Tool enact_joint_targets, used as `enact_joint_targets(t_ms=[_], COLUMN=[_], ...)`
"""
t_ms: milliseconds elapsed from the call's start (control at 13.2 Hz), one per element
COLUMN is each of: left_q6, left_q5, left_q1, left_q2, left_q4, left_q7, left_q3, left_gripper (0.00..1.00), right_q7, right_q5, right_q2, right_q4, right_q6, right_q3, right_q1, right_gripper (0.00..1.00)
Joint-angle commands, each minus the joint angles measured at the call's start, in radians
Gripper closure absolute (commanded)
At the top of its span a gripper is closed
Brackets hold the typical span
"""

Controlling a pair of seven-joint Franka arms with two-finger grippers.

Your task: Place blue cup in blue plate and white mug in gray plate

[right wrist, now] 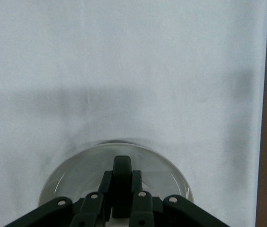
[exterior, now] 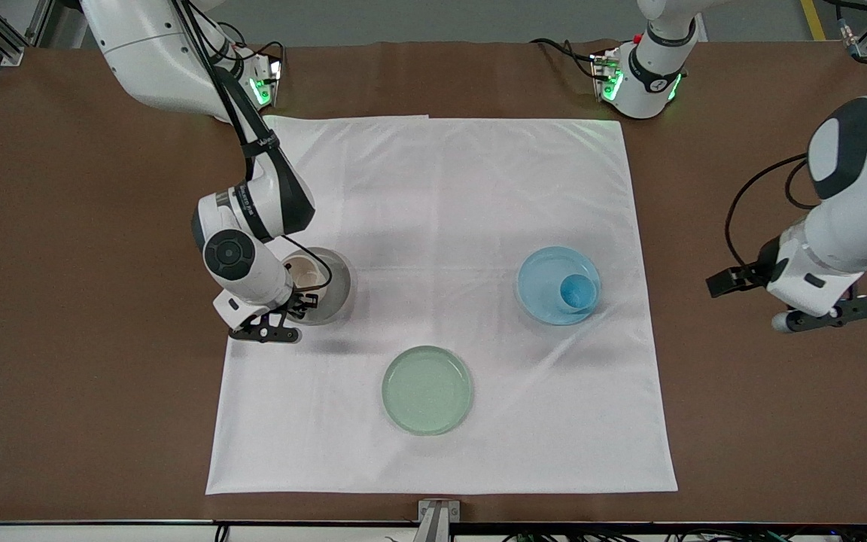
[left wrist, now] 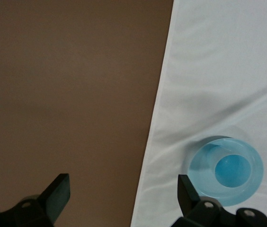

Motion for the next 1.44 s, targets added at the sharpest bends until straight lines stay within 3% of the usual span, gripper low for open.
enact_joint_targets(t_ms=[0, 151, 227, 303, 378, 454, 832, 908, 1134, 1361], left_q6=[-0.024, -0.091, -0.141, -0.179, -0.196, -0.216, -0.288, -0.307, -0.331, -0.33], left_q5=[0.015, 0.015, 0.015, 0.012, 0.01, 0.01, -0.017, -0.019, -0.051, -0.129], left_q1=[0.055, 0.08, 0.078, 0.077, 0.077, 0.075, 0.049, -0.001, -0.217, -0.334], left_q2=[-0.018, -0.013, -0.01, -0.013, -0.016, -0.026, -0.136, -0.16, -0.243, -0.32], left_q4=[0.058, 0.153, 0.19, 0.203, 0.204, 0.206, 0.22, 0.202, 0.133, 0.042], left_q7=[0.156, 0.218, 0.218, 0.218, 0.218, 0.218, 0.229, 0.227, 0.227, 0.219], left_q3=[-0.005, -0.005, -0.005, -0.005, -0.006, -0.011, -0.017, 0.015, 0.229, 0.369], left_gripper=[0.0, 0.0, 0.0, 0.0, 0.0, 0.0, 0.0, 0.0, 0.0, 0.0], right_q7=[0.0, 0.0, 0.0, 0.0, 0.0, -0.011, -0.052, -0.127, -0.352, -0.469], right_q5=[0.014, 0.015, 0.014, 0.014, 0.014, 0.014, 0.006, 0.006, 0.006, 0.0], right_q2=[0.016, 0.016, 0.015, 0.009, -0.013, -0.057, -0.368, -0.426, -0.572, -0.608], right_q4=[0.001, 0.004, 0.007, 0.007, 0.006, 0.006, -0.002, -0.01, -0.086, -0.09], right_q6=[0.012, 0.009, 0.001, 0.003, -0.003, -0.031, -0.46, -0.527, -0.594, -0.592], right_q3=[0.005, 0.005, 0.005, 0.005, 0.0, -0.003, -0.003, -0.003, -0.003, -0.005], right_q1=[0.004, 0.004, -0.001, -0.007, -0.008, -0.012, -0.111, -0.152, -0.33, -0.426], right_gripper=[0.93, 0.87, 0.58, 0.12, 0.0, 0.0, 0.0, 0.0, 0.0, 0.0])
